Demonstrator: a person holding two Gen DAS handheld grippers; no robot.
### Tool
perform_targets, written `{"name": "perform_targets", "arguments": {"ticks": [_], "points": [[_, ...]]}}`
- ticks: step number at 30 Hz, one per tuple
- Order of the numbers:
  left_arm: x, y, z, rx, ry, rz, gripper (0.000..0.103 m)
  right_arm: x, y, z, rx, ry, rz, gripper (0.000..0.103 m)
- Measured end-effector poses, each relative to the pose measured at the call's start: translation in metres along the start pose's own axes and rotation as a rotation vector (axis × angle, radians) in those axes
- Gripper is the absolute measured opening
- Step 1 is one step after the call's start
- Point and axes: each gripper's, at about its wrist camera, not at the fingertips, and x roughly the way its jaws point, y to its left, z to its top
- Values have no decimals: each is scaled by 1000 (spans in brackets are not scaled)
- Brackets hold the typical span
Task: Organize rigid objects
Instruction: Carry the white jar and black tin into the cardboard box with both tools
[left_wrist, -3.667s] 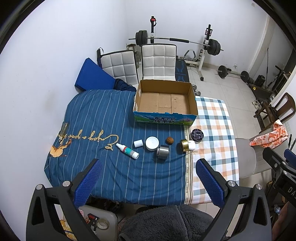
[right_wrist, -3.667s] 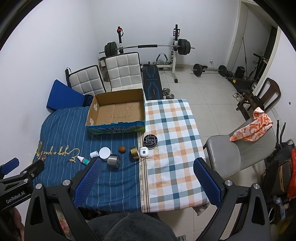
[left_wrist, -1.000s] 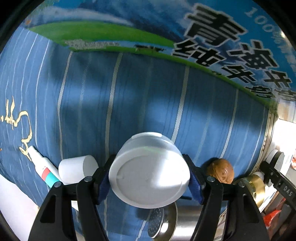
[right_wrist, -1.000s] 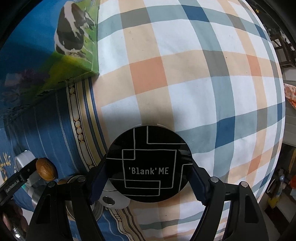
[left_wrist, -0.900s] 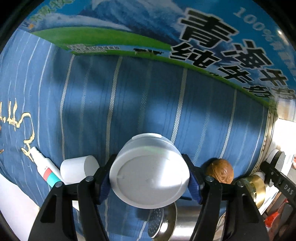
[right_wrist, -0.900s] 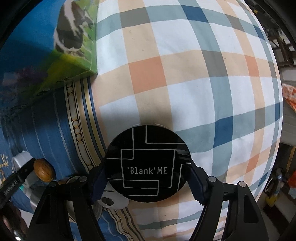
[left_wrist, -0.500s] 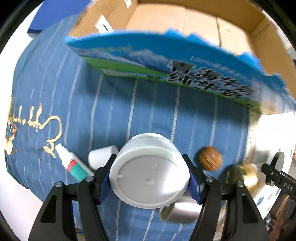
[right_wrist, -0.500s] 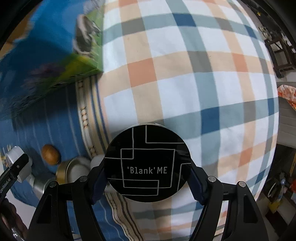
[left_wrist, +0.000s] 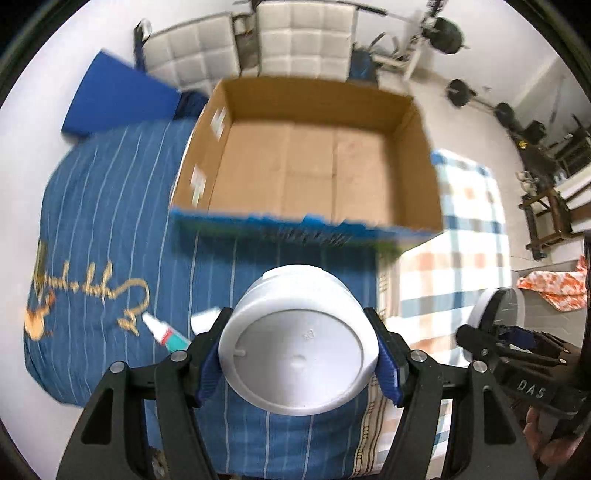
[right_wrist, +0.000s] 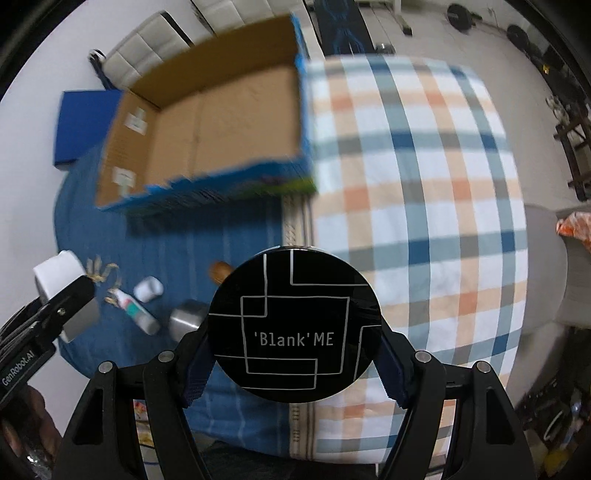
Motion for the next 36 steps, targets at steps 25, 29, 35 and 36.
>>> {"name": "perform_targets", "arguments": {"ticks": [25,29,35,36], "points": [[91,57,202,74,54,-117,66,3,104,198,-35,-130,-57,77],[148,64,225,44,161,-149,66,51,109,231,-40,-79,-62,77],[210,58,246,12,285,-183,66,120,104,270,-68,24,-103,77],[215,57,248,11,297,-182,66,128,101,274,-68,36,-111,77]]}}
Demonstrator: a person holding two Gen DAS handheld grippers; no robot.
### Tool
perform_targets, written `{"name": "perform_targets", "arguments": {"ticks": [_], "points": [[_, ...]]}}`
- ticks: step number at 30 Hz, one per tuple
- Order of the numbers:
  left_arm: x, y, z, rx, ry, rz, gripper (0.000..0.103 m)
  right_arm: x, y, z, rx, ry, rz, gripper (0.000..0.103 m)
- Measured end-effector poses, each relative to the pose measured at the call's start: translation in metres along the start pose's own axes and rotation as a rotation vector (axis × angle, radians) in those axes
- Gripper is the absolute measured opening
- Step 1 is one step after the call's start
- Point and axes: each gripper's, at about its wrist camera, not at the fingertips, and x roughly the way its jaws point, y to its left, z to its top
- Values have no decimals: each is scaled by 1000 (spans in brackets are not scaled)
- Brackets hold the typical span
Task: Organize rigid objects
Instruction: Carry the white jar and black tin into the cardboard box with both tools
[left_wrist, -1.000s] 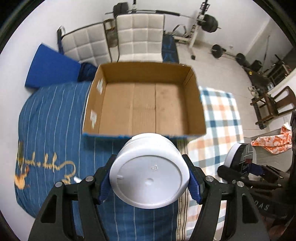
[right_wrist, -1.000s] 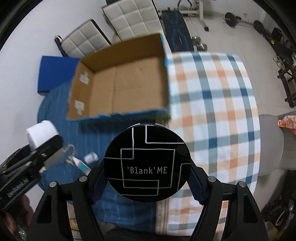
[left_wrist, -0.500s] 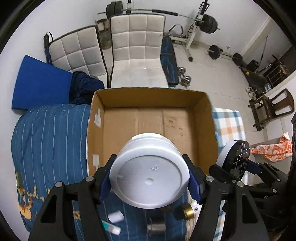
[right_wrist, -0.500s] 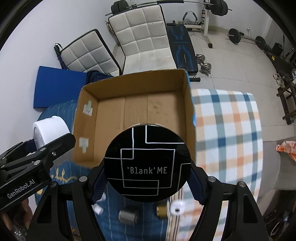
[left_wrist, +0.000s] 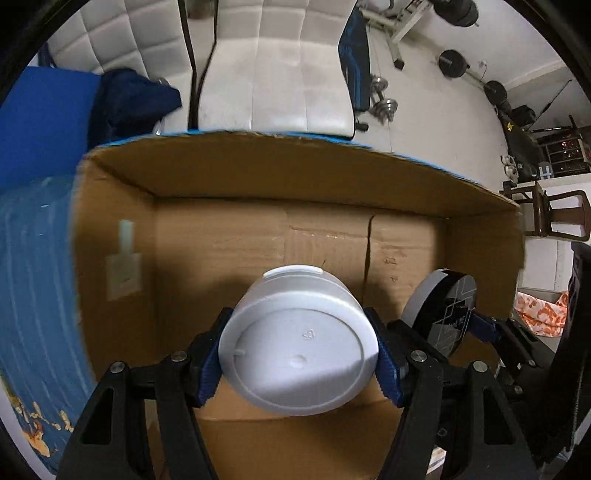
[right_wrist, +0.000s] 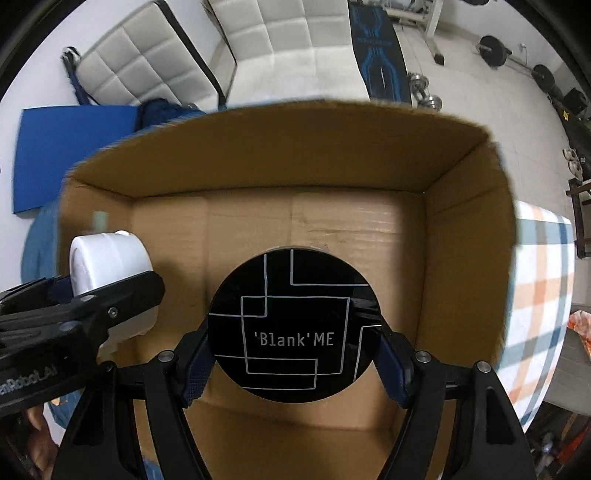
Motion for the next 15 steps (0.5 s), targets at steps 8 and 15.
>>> {"name": "perform_targets", "arguments": {"ticks": [8,15], "points": [[39,-11,23,-6,80,-28,66,44,-10,23,-40,82,-34,77],[44,-22,23,3,113,-24,66,65,-15,29,-56,126,-68,77]]}}
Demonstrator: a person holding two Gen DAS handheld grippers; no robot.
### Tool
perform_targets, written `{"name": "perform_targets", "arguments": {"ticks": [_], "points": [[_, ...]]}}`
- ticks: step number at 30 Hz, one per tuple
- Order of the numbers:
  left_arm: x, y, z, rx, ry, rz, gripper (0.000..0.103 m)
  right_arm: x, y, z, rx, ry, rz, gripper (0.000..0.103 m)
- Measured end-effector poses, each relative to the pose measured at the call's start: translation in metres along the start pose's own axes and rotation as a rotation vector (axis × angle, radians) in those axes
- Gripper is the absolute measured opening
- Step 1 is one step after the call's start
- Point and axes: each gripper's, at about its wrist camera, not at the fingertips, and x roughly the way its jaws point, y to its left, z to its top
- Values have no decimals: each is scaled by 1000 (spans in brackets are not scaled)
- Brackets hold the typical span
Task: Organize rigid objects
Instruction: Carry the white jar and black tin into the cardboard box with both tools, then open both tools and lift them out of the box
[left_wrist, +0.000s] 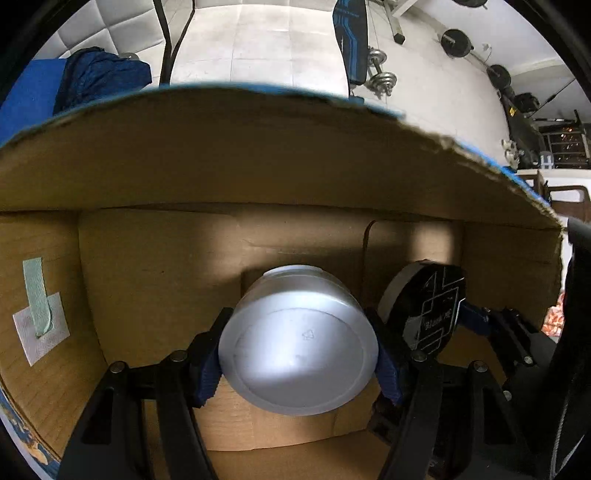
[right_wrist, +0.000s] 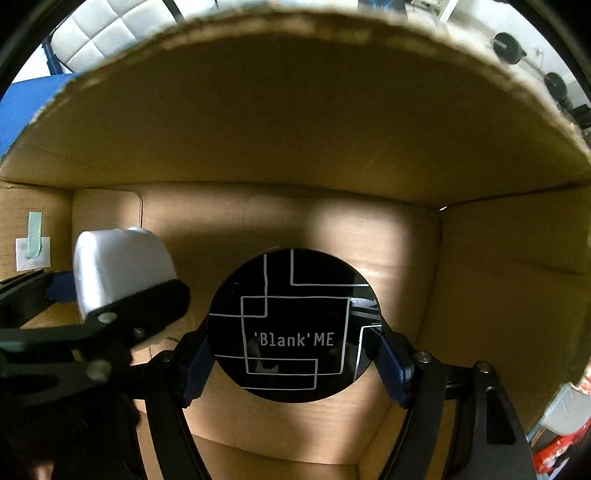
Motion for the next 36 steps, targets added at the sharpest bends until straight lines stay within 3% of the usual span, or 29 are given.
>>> {"name": "perform_targets", "arguments": {"ticks": [7,14,16,19,26,32,36], "points": [[-6,-4,-5,-2,16,37,70,6,-3,-2,2,16,-6,80],[-31,-7,-13,-26,-44,31,88,-3,-6,0,14,28,0,82],[-45,-6,-23,-16,-68,56,96,-9,-5,-6,16,19,3,89],[-57,-2,-37,-12,-104,69,100,-18,-4,-18,28,9,24,102],[-86,7,-83,7,-209,99,102,-47,8,-77,76,-104,-26,103],[-110,4,-117,31,-342,185,102,-71,28,-145,88,-201,-44,103],[-129,2,-147,30,-416,201,102,-97,27,-155,90,-274,-60,103]]}}
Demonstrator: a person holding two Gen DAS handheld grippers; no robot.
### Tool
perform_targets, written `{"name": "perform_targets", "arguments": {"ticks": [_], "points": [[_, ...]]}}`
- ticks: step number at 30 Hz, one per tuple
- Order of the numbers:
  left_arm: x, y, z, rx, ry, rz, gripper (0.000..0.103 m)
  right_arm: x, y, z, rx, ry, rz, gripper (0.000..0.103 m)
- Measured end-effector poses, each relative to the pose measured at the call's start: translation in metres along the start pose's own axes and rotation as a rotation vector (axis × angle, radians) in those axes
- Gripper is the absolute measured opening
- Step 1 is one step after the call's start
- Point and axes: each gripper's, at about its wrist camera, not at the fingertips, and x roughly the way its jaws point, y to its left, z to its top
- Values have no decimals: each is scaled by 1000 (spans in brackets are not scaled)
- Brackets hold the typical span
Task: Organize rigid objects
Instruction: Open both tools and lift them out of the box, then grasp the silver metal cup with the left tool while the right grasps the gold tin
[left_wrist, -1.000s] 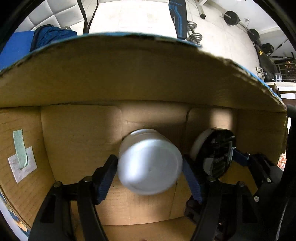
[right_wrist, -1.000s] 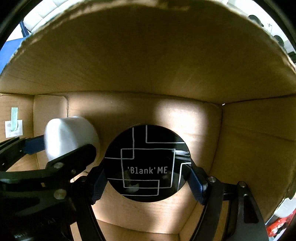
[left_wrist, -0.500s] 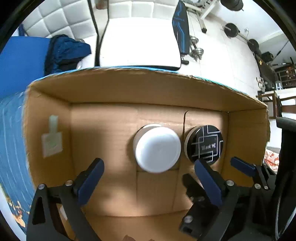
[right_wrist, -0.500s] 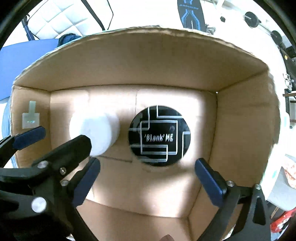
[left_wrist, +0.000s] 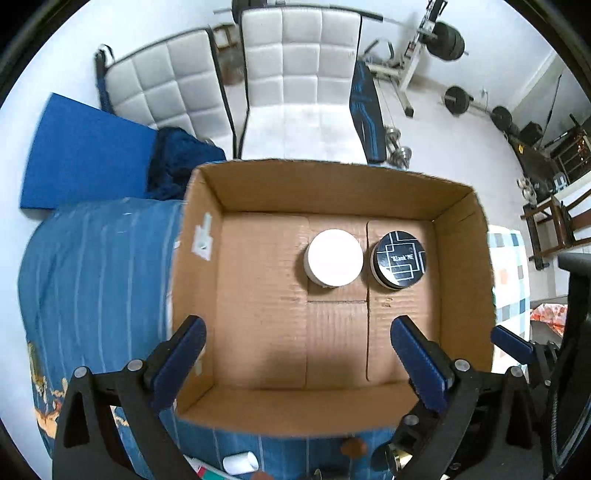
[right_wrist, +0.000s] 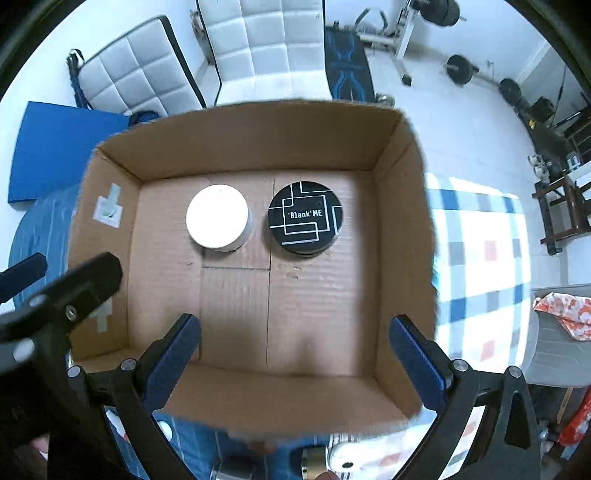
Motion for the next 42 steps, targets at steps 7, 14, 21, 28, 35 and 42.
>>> {"name": "perform_targets", "arguments": {"ticks": [7,14,21,28,35,42], "points": [[-55,-3,-36,-7,-97,10,102,-62,-2,-18,-2,-111,22,103],[-102,-10,-76,-23,-142,-7,102,-119,-6,-56,-39,-172,56,103],[-113,-4,-126,-47,-93,8,102,-127,-19,-110,-64,-113,104,103],[-34,-4,-200,-45,132,44,102,-56,-58,-173,-25,70,91,103],[59,-38,-236,22,303,7,101,10,-85,-203,46,183,121,98],[104,-35,-245,-10,370,-60,77,33,-85,-207,76,219,134,94]]}}
